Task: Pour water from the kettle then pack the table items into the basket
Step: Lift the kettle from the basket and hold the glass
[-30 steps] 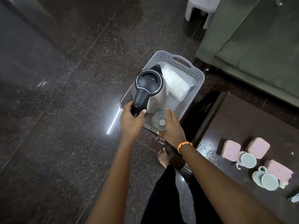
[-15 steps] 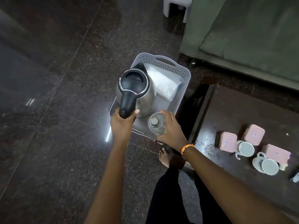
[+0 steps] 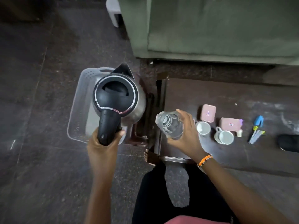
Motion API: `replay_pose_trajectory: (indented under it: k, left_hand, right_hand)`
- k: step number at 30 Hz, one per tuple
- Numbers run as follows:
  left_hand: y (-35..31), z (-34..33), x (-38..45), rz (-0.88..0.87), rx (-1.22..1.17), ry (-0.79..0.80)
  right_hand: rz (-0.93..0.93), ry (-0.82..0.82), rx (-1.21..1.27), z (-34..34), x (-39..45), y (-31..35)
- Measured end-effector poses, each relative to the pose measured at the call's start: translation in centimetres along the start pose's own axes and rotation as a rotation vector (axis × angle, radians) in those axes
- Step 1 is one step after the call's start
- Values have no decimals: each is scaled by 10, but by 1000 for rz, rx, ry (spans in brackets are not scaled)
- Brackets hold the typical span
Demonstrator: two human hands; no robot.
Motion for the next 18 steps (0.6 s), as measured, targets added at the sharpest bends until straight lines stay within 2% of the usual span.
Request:
replay_pose_trajectory:
  k: [6, 11, 18]
  left_hand:
    - [0, -87, -64, 22, 94, 125]
    - [-3, -158, -105, -2, 134, 211]
    - [4, -220, -132, 65, 284, 284]
  right_hand:
    - [-101, -105, -24, 80, -6, -80]
    - [-183, -123, -122, 139, 6, -156]
    - [-342, -60, -169, 165, 51, -232]
Point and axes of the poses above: each hand's wrist, its own x-axis towards the middle knuckle, its own z-axis out of the back of the hand, y = z × x, the point moved 3 cm from there along x, towards the middle knuckle, and after that the axes turned 4 degrees about -x, right-handed, at the moved point
